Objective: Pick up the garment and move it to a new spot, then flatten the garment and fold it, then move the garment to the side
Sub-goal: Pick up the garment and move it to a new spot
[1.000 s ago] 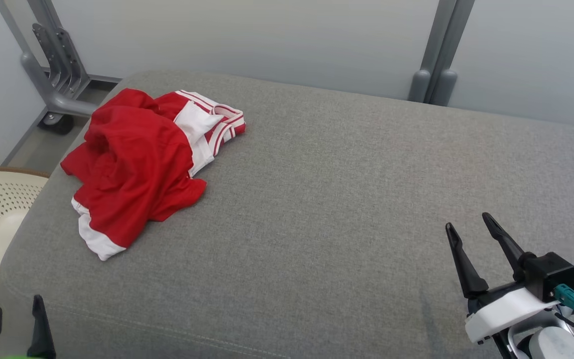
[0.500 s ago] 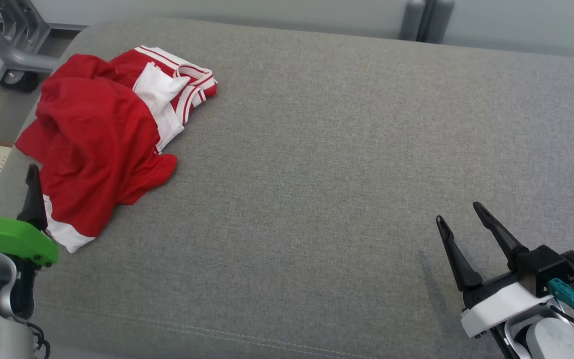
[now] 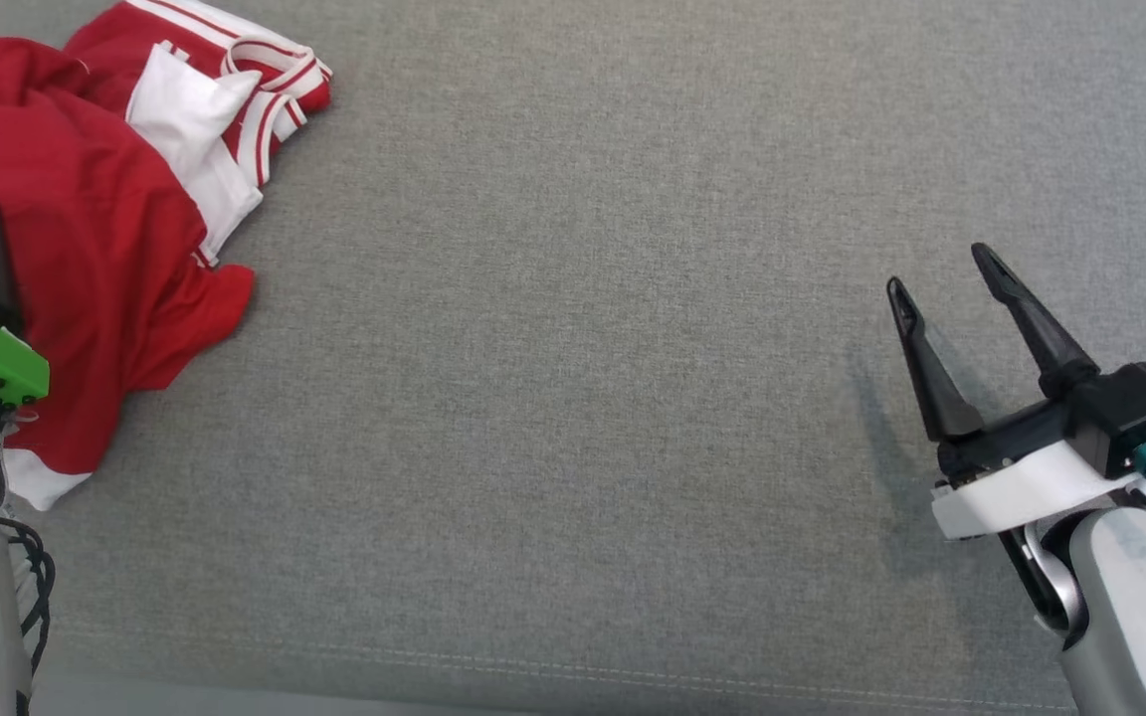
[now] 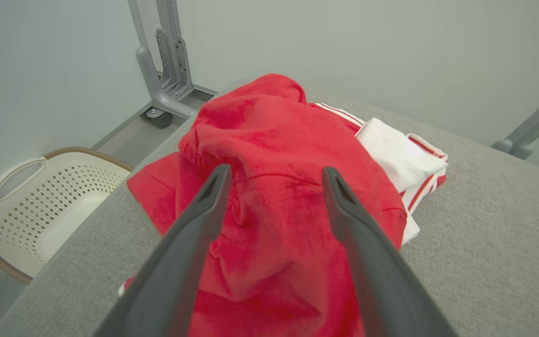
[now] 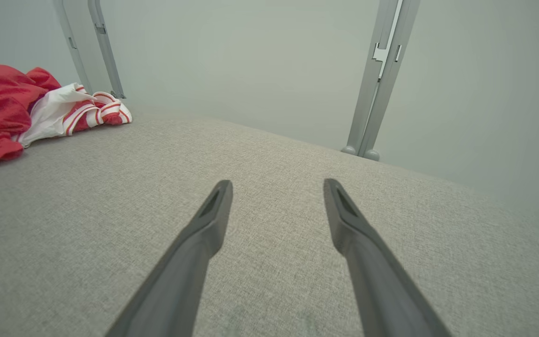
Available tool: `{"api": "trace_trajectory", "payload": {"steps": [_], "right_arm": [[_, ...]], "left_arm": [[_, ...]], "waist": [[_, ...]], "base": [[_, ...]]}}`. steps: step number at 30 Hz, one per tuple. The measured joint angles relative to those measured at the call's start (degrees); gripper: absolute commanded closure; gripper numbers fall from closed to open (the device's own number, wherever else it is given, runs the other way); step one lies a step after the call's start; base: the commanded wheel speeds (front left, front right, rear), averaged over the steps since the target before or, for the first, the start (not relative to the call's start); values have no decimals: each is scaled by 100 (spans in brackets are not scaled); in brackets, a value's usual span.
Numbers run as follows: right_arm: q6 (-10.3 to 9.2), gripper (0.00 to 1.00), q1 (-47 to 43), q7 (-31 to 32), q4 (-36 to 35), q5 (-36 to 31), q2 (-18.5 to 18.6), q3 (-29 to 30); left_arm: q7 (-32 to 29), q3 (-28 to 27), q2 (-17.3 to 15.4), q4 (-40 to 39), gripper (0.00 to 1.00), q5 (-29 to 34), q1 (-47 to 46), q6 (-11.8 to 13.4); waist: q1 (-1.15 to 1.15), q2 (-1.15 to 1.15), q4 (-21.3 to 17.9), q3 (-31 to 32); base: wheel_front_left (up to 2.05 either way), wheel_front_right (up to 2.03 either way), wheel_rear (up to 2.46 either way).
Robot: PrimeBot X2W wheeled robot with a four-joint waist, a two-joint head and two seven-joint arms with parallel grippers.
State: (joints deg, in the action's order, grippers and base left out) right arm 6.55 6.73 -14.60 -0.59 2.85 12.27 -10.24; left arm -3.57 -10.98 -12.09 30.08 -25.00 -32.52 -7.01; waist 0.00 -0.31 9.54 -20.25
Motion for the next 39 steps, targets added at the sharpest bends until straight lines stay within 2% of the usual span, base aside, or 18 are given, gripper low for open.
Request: {"api": "trace_trajectory", "payload": {"steps": [3, 7, 8, 9, 18, 22, 25, 26, 30, 33, 37, 39], "right_arm": [[-1, 0, 115, 0, -1, -1, 13, 81], [-1, 0, 133, 0, 25, -8, 14, 108], [-2, 0, 137, 0, 38, -8, 9, 118], [-2, 0, 145, 0, 53, -8, 3, 127], [-63, 0, 163, 0, 208, -1, -46, 309], [-65, 0, 162, 0, 287, 15, -126, 321], [-63, 0, 158, 0, 355, 25, -165, 314], [-63, 0, 157, 0, 393, 71, -223, 310], [-60, 0, 153, 0, 478, 92, -430, 170], [-59, 0, 152, 0, 481, 124, -573, 71], [-59, 0, 147, 0, 460, 130, -716, 59], [-66, 0, 102, 0, 412, 172, -717, 120]], "left_arm": [[-103, 8, 13, 288, 0, 1, -133, 25], [-182, -9, 13, 609, 0, 36, -156, 185], [-244, -11, 13, 708, 23, 37, -156, 202], [-270, -12, 14, 792, 100, 35, -158, 201], [-390, 270, -35, 929, 100, 187, -534, 147], [-220, 483, -219, 602, 100, 444, -818, 140], [-79, 797, -140, 188, 100, 560, -1247, 71], [-66, 1110, 90, -62, 100, 557, -1445, 15], [-80, 1938, 655, -461, 100, 593, -1510, -53], [-224, 2644, 947, -704, 100, 627, -1510, -53], [-527, 4018, 1291, -896, 100, 588, -1479, -53], [-655, 4532, 1381, -899, 100, 483, -1367, -54]], "waist": [[0, 0, -77, -213], [0, 0, -144, -387], [0, 0, -165, -432], [0, 0, -186, -471], [0, 0, -144, -474], [0, 0, -82, -379], [0, 0, -43, -281], [0, 0, -28, -200], [0, 0, -38, -6], [0, 0, -105, 140], [0, 0, -318, 272], [0, 0, -453, 322]], "base": [[0, 0, 0], [0, 0, 0], [0, 0, 0], [0, 0, 0], [0, 0, 0], [0, 0, 0], [0, 0, 0], [0, 0, 0], [0, 0, 0], [0, 0, 0], [0, 0, 0], [0, 0, 0]]}}
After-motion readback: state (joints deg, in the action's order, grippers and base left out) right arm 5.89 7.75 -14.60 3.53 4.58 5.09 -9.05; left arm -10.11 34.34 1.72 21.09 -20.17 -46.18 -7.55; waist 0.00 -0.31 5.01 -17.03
